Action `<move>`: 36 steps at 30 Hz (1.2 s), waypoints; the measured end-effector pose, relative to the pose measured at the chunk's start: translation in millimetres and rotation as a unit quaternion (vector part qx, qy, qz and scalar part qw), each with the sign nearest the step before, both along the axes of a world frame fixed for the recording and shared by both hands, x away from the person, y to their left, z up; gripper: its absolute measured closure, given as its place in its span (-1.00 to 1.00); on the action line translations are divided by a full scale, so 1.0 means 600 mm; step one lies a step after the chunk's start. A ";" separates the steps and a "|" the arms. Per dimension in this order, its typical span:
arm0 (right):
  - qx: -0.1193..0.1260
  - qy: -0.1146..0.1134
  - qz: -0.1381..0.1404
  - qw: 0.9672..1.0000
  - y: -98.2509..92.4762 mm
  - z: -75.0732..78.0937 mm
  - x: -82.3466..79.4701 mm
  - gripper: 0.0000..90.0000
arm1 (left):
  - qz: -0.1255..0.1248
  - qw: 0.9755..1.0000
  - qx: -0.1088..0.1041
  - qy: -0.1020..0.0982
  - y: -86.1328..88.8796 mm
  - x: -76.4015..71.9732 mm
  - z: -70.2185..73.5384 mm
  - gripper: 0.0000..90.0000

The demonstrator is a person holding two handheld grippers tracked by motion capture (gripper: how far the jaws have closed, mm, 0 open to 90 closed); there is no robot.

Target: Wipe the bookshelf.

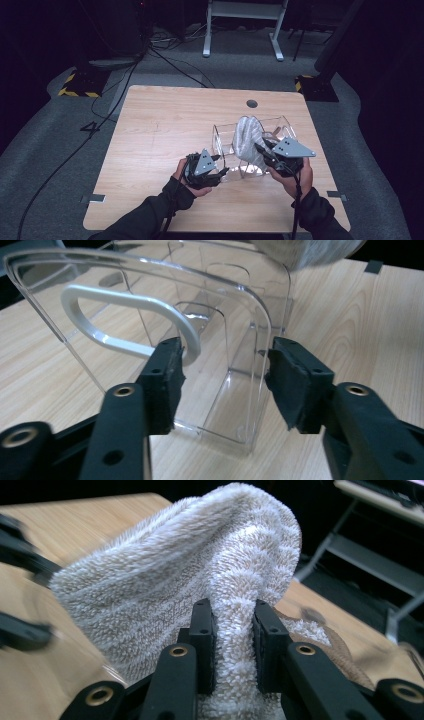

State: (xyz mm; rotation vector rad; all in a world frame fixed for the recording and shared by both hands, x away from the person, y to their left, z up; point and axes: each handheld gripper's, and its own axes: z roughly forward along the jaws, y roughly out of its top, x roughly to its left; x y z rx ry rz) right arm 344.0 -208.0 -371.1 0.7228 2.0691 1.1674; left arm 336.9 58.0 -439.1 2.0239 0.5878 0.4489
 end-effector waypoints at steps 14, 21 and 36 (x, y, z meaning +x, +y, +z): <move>-0.054 0.040 0.041 0.997 0.092 -0.036 -0.009 0.67 | -0.024 1.000 0.010 -0.004 0.005 0.003 -0.006 0.10; -0.079 0.043 0.030 0.996 0.105 -0.086 0.000 0.66 | -0.031 0.999 0.012 -0.005 0.011 0.004 -0.006 -0.04; -0.089 0.089 0.049 0.991 0.109 -0.144 0.007 0.66 | -0.045 0.999 0.002 -0.016 0.006 0.002 -0.003 -0.14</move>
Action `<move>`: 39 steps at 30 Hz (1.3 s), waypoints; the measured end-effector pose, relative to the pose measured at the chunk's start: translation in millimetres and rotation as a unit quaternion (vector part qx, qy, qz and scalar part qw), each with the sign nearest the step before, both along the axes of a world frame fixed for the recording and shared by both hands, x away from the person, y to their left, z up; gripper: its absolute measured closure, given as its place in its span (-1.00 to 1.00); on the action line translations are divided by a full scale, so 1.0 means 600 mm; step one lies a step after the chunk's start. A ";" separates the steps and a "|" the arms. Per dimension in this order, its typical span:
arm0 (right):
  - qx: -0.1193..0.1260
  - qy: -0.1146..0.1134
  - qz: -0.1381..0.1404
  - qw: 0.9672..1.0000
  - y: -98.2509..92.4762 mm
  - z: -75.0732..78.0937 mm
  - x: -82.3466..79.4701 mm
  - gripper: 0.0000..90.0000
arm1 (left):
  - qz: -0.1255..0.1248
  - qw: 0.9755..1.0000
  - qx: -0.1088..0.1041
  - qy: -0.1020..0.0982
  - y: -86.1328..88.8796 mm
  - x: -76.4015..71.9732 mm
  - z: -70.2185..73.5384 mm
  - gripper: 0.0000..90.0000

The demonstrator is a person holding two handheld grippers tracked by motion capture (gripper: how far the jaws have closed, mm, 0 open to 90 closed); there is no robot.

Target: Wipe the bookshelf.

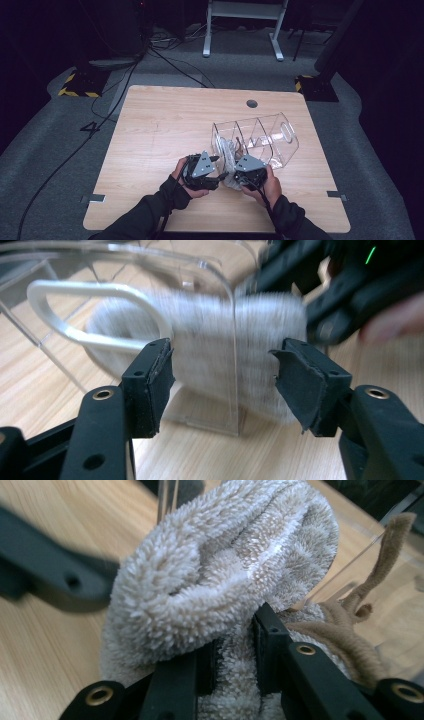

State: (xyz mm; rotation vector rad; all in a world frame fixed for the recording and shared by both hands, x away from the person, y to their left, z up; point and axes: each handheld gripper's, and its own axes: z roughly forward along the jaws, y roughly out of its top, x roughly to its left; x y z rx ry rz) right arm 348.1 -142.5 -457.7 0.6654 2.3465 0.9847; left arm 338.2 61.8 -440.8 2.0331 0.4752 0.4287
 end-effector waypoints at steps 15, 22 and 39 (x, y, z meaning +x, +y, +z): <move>-0.001 0.026 0.005 1.000 -0.003 -0.049 0.008 0.66 | 0.001 1.000 -0.028 0.012 -0.003 0.017 0.005 0.01; 0.004 -0.008 -0.006 1.000 -0.008 -0.028 0.001 0.65 | -0.010 1.000 -0.020 0.017 -0.005 0.021 0.000 -0.13; 0.024 -0.020 -0.021 0.999 -0.011 -0.022 0.000 0.65 | 0.021 0.999 -0.034 0.023 -0.012 0.045 0.009 -0.38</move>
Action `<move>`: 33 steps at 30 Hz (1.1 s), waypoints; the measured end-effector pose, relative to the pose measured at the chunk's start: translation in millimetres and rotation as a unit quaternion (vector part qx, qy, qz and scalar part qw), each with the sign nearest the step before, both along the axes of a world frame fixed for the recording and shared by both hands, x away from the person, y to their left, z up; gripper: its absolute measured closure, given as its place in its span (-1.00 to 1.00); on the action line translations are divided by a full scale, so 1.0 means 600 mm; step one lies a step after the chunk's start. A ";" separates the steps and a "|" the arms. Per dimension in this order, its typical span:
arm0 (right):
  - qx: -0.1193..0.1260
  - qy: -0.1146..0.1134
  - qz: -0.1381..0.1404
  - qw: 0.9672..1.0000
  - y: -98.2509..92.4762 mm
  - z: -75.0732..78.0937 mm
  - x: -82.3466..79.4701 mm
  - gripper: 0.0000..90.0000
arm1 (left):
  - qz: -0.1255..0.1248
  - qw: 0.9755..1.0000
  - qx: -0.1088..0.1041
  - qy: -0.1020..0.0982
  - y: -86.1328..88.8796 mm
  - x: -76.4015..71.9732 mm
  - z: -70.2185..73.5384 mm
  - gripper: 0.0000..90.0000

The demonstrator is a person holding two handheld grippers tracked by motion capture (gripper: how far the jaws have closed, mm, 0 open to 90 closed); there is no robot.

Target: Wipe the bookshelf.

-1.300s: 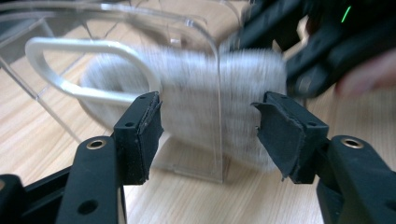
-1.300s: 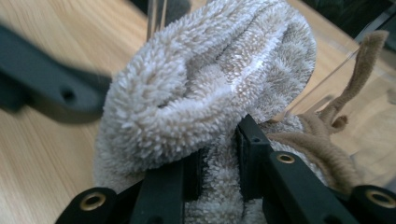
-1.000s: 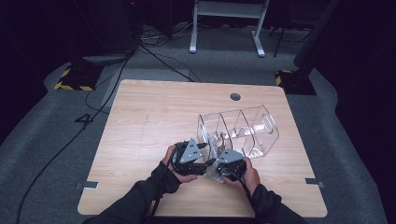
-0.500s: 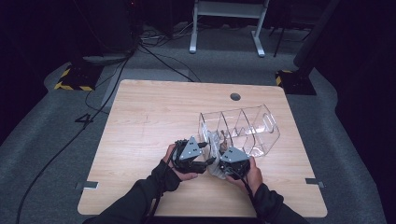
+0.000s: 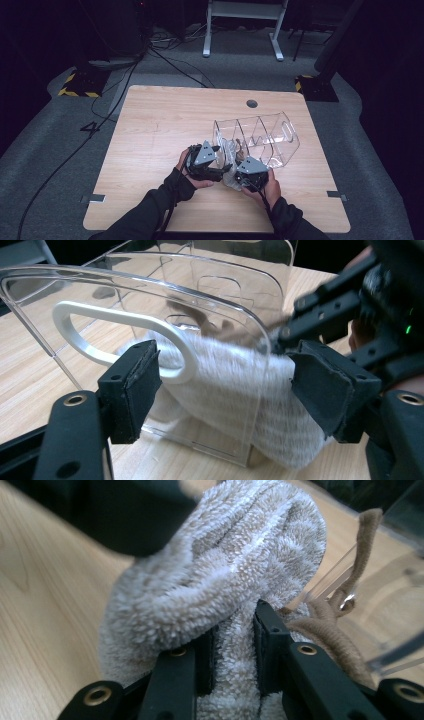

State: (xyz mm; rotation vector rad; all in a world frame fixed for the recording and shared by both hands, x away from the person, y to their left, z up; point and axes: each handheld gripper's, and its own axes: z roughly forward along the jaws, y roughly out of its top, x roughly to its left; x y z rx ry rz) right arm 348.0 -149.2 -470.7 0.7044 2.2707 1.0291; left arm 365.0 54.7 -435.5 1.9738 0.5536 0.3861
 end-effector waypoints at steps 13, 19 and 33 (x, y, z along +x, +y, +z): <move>-0.019 0.029 0.005 0.999 -0.005 -0.019 0.007 0.65 | 0.007 1.000 0.022 -0.007 -0.010 -0.001 0.001 0.11; 0.002 -0.011 -0.009 1.000 -0.013 0.016 -0.002 0.65 | 0.020 0.998 0.047 -0.023 -0.020 -0.015 0.003 0.12; 0.022 -0.063 -0.047 0.997 -0.015 0.070 -0.006 0.66 | 0.034 0.999 0.038 -0.013 -0.030 -0.033 -0.001 0.19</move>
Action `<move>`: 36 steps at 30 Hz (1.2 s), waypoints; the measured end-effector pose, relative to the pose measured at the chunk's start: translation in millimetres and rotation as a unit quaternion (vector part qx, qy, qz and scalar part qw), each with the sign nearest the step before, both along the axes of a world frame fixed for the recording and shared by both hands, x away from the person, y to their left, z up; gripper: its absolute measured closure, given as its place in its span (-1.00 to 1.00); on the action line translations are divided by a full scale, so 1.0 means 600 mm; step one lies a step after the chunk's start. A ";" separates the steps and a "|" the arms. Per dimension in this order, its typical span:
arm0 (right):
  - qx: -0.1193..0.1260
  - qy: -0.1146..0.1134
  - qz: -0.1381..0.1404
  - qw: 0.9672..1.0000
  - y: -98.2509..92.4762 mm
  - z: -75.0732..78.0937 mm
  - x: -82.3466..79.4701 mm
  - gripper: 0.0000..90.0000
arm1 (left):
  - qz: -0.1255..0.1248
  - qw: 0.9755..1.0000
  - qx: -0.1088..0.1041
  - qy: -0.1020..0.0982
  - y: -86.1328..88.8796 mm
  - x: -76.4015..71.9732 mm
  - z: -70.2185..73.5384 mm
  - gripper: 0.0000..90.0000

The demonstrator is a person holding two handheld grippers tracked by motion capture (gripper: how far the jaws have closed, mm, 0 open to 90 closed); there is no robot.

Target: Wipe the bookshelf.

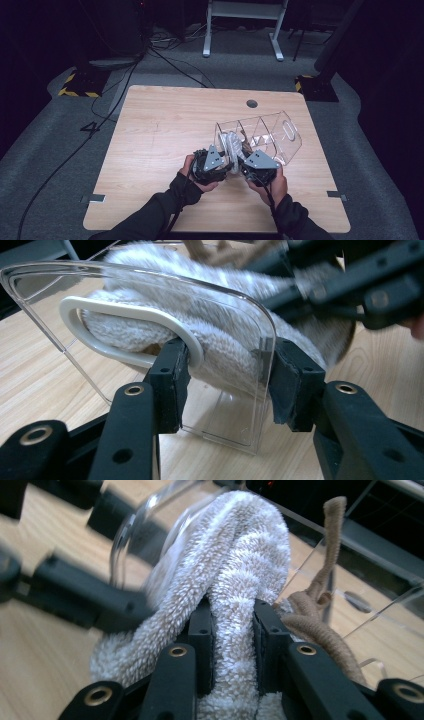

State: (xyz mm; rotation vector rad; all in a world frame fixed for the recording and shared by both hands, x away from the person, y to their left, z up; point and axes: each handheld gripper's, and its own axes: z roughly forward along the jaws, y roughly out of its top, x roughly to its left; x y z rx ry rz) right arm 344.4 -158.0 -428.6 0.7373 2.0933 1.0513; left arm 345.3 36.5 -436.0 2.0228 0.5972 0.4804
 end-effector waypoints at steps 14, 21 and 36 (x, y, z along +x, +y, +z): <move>0.005 -0.001 -0.006 1.000 -0.004 0.048 0.037 0.64 | -0.008 1.000 0.000 0.001 -0.003 -0.010 -0.001 0.18; -0.041 0.047 0.023 0.998 0.008 0.037 0.045 0.64 | -0.008 1.000 0.000 -0.004 -0.003 -0.011 -0.003 0.18; -0.073 0.066 0.054 0.994 0.000 -0.009 0.016 0.65 | -0.018 1.000 0.009 0.007 -0.002 -0.008 -0.008 0.13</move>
